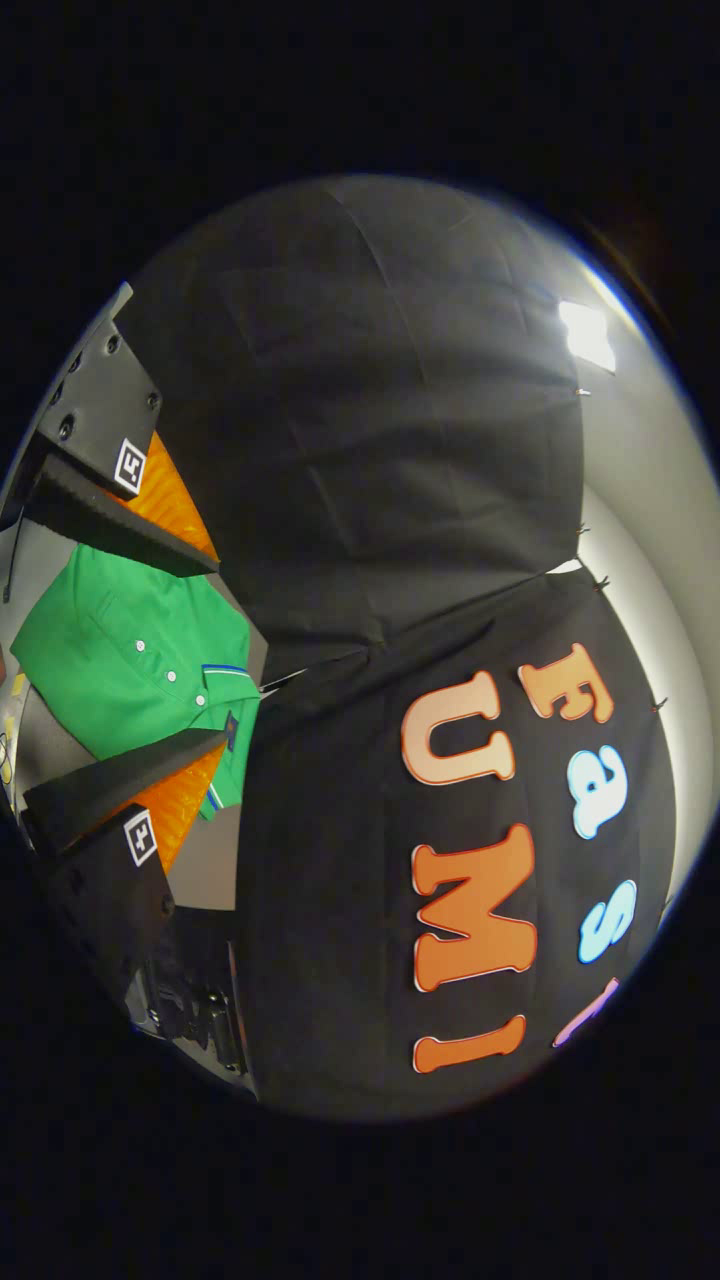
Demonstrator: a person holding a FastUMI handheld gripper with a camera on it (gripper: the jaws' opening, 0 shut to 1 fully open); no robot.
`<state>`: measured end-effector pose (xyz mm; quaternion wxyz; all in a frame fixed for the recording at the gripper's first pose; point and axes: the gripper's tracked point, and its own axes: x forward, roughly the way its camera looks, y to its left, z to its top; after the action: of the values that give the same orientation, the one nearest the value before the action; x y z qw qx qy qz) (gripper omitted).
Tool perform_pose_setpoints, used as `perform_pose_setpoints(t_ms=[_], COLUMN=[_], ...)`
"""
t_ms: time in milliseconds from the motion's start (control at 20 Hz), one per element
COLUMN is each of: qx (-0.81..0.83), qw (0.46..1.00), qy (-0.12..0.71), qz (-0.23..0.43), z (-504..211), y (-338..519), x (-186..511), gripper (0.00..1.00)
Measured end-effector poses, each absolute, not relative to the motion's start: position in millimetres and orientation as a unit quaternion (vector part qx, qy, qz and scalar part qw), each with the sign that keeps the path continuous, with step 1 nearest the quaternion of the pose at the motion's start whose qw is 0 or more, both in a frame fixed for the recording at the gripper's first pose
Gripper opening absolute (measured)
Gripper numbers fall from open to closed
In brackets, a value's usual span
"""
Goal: Put the clothes into the washing machine and then close the washing machine lid.
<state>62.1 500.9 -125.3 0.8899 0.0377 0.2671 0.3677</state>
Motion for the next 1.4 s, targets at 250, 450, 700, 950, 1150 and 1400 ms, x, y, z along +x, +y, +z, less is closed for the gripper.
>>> perform_pose_setpoints(t_ms=[250,450,700,950,1150,1400], qx=[0.012,-0.028,-0.053,-0.048,-0.061,-0.054], qw=[0.872,0.870,0.873,0.867,0.857,0.847], qy=[0.377,0.393,0.372,0.366,0.361,0.360], qz=[0.311,0.297,0.310,0.335,0.363,0.389], z=[-207,-246,-250,-250,-250,-250], y=[525,533,534,523,519,518], x=[67,72,67,68,70,73], gripper=[0.98,0.98,0.96,0.83,0.67,0.30])
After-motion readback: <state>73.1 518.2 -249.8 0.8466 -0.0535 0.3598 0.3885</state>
